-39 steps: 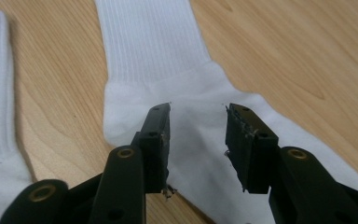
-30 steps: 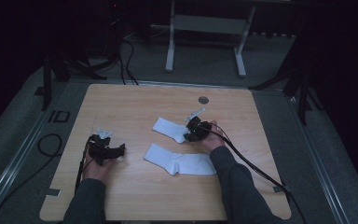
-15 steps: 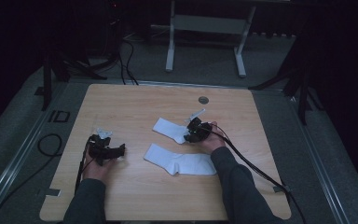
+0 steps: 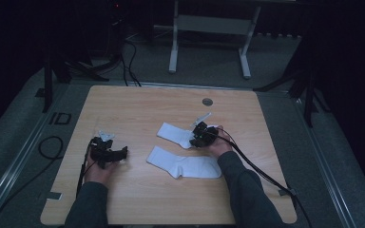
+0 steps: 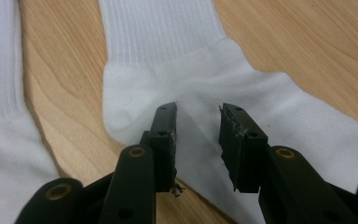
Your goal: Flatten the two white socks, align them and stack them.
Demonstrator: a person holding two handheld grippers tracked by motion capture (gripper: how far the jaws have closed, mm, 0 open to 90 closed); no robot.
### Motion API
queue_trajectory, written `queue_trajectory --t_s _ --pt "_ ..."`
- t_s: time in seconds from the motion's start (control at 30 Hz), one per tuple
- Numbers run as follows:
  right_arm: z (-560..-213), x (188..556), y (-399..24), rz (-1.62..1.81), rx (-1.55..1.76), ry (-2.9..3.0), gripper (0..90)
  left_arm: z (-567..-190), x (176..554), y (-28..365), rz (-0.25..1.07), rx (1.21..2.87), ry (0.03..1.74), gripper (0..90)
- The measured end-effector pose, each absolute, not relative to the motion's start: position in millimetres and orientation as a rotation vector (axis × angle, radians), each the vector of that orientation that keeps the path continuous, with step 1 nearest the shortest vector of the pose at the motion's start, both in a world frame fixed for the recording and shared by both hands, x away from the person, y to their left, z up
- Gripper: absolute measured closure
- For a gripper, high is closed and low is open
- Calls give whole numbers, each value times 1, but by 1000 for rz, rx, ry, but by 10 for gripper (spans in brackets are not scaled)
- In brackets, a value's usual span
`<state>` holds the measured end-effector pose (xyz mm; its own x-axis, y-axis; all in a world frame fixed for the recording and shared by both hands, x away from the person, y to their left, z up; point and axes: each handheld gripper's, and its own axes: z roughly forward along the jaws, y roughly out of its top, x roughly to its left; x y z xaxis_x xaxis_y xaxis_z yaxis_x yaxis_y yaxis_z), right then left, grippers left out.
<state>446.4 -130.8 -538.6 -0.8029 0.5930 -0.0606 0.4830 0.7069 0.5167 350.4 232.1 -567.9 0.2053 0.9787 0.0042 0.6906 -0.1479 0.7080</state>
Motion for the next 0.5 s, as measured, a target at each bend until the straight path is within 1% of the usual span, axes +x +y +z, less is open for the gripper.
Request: queue_trajectory --t_s 0.2,0.4,0.5 --pt "-537 441 -131 682 837 2704 719 -568 350 232 647 1908 1547 145" --pt "-536 434 -133 659 801 2732 810 -568 350 232 646 1908 1547 145" --pt "-536 432 -136 664 812 2737 832 -568 350 232 646 1908 1547 145"
